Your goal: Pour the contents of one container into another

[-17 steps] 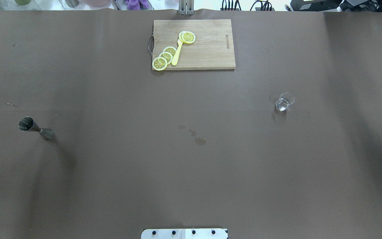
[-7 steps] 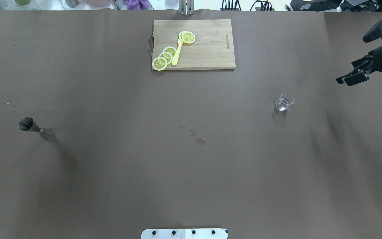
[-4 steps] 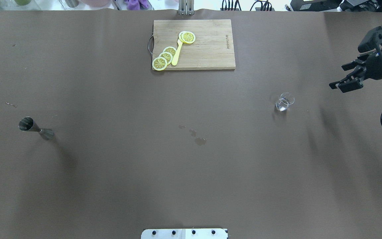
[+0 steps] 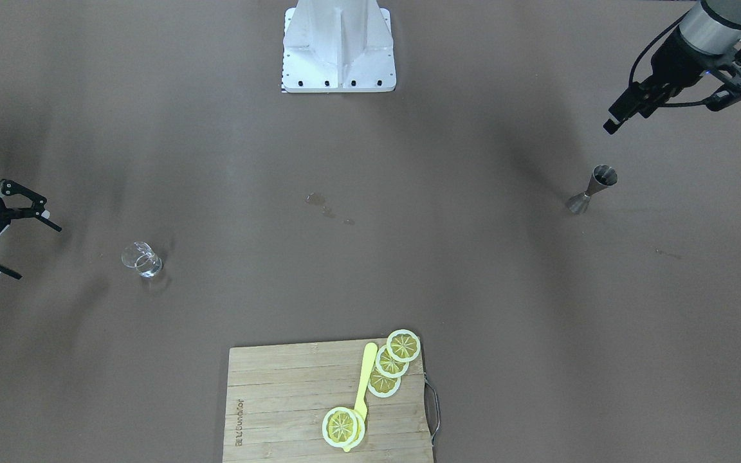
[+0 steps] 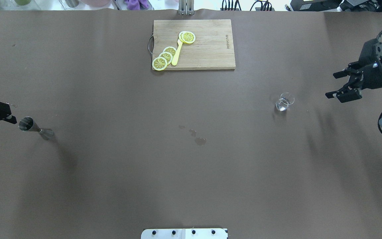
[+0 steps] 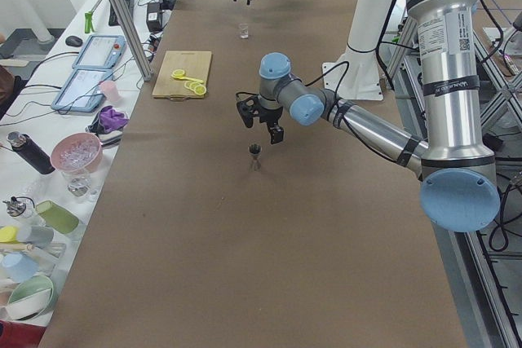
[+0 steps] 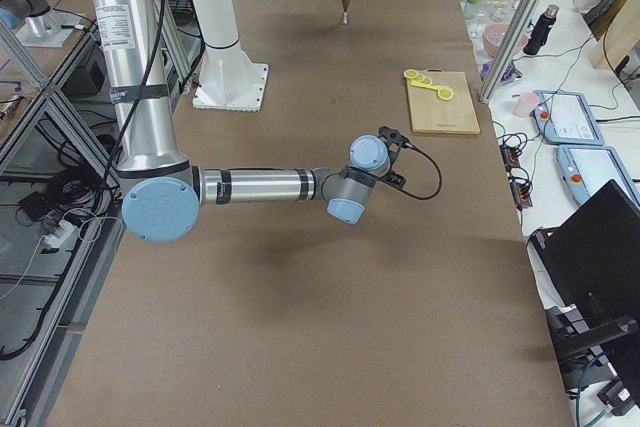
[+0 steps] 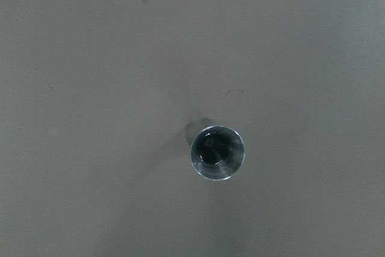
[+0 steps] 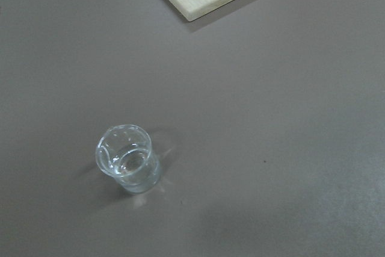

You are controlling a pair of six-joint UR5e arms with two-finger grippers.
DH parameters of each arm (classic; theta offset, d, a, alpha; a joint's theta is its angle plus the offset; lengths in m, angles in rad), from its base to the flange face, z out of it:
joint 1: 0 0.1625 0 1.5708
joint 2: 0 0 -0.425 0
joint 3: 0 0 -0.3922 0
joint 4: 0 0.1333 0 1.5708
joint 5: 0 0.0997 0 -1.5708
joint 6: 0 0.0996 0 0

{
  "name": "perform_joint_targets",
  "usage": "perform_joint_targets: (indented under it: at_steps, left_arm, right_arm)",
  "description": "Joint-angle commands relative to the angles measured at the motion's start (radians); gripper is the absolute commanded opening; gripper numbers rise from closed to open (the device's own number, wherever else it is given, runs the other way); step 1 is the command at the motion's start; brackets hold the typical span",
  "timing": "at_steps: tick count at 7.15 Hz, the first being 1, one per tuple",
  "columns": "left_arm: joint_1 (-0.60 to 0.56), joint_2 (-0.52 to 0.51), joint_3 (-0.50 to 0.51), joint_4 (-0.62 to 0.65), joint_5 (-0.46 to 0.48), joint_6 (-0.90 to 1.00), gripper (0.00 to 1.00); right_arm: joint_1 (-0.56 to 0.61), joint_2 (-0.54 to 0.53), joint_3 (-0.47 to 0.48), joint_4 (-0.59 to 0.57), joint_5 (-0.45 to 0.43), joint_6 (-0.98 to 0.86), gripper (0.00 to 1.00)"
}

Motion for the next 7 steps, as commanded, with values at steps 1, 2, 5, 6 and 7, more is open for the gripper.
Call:
perform_joint_targets:
  at_steps: [1, 2, 5, 6, 7]
  left_arm:
    - [0.107, 0.071, -0.031, -0.182, 0.074, -0.204, 0.99]
    - [0.213, 0.104, -0.068, -0.199, 0.178, -0.246, 0.99]
    - [0.502, 0.195, -0.162, -0.198, 0.494, -0.380, 0.99]
    - [0.549, 0.203, -0.168, -0.187, 0.577, -0.380, 0.99]
    - [0.650, 0.214, -0.170, -0.163, 0.745, -0.390, 0.99]
  right_arm:
    - [-0.001, 0.016, -0.033, 0.024, 0.019, 0.001, 0.98]
    - [-0.001, 0.037, -0.048, 0.024, 0.019, 0.001, 0.99]
    - [-0.004, 0.067, -0.092, 0.068, 0.000, -0.037, 0.99]
    - [-0.004, 0.065, -0.079, 0.106, 0.032, -0.042, 1.00]
    - [-0.002, 0.055, -0.068, 0.184, 0.078, -0.050, 1.00]
